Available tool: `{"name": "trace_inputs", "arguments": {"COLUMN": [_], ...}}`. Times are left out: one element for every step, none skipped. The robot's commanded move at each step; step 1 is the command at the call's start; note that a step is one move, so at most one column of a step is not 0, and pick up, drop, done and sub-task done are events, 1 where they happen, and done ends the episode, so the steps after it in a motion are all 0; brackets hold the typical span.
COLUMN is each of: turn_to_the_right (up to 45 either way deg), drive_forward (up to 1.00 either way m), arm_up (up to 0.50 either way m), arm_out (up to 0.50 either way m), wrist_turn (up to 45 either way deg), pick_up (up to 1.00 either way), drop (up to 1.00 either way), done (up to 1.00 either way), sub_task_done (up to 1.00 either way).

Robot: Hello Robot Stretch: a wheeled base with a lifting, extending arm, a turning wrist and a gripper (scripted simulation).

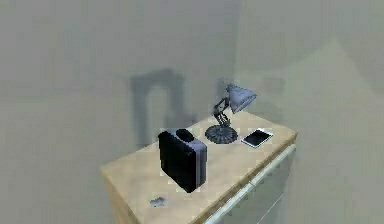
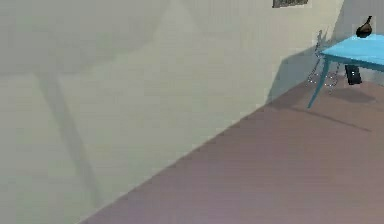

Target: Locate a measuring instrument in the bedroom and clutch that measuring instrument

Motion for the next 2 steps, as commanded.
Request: {"name": "trace_inputs", "arguments": {"turn_to_the_right": [-45.0,-42.0], "drive_forward": [0.00,0.00], "arm_up": [0.00,0.00], "arm_out": [0.00,0.00], "wrist_turn": [0.0,0.0], "pick_up": [0.00,0.00], "drop": [0.00,0.00], "done": [0.00,0.00], "sub_task_done": [0.00,0.00]}}
